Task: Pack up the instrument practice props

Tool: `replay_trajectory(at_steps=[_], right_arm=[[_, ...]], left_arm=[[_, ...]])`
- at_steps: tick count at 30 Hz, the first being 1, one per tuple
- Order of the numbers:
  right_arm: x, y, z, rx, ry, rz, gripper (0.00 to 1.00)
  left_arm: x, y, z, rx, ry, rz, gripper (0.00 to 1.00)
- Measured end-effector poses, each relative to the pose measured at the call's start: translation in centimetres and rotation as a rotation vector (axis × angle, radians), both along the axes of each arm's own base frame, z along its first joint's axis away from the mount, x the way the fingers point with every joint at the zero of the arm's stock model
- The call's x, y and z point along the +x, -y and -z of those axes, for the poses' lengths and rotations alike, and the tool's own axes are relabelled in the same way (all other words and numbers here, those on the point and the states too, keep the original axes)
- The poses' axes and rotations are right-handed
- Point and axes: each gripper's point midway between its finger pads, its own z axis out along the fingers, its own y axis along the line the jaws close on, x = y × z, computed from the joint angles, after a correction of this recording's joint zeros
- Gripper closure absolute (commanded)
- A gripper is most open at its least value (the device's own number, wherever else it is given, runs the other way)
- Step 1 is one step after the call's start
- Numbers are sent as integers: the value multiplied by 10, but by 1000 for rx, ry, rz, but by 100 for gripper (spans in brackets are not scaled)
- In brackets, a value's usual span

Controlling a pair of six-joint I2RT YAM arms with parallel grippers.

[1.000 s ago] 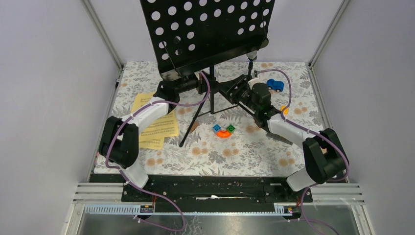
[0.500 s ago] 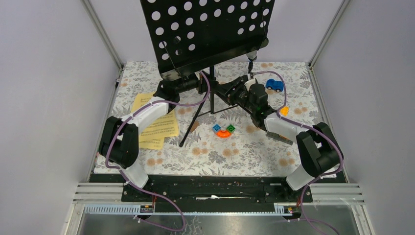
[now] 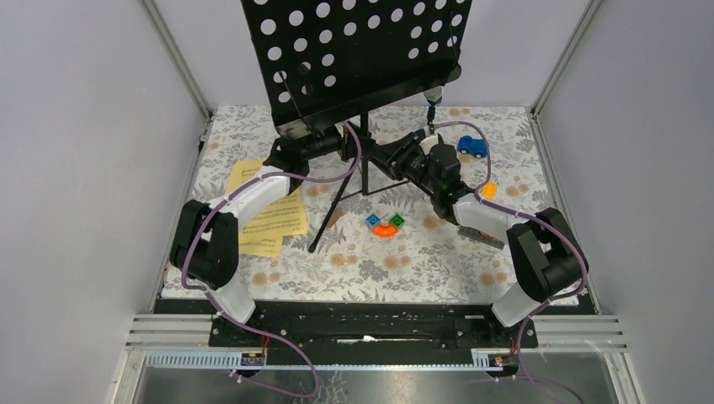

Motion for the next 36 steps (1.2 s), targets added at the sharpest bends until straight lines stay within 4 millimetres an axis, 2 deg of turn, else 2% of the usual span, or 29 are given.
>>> replay_trajectory(at_steps=[2,5,13,23,36], right_arm=[[0,-1,1,0,0,-2,56],[1,-1,1,4,2,-4,63],[1,-1,0,-1,12,-7,100],[2,-3,0,-113,68,-23,100],[4,-8,0,-556,251,64,100]], left_arm=[[0,0,0,0,0,0,100],[0,0,0,0,0,0,100],[0,0,0,0,-1,-2,100],[1,-1,0,2,-5,-3,100],[5,-3,0,7,-8,-3,100]])
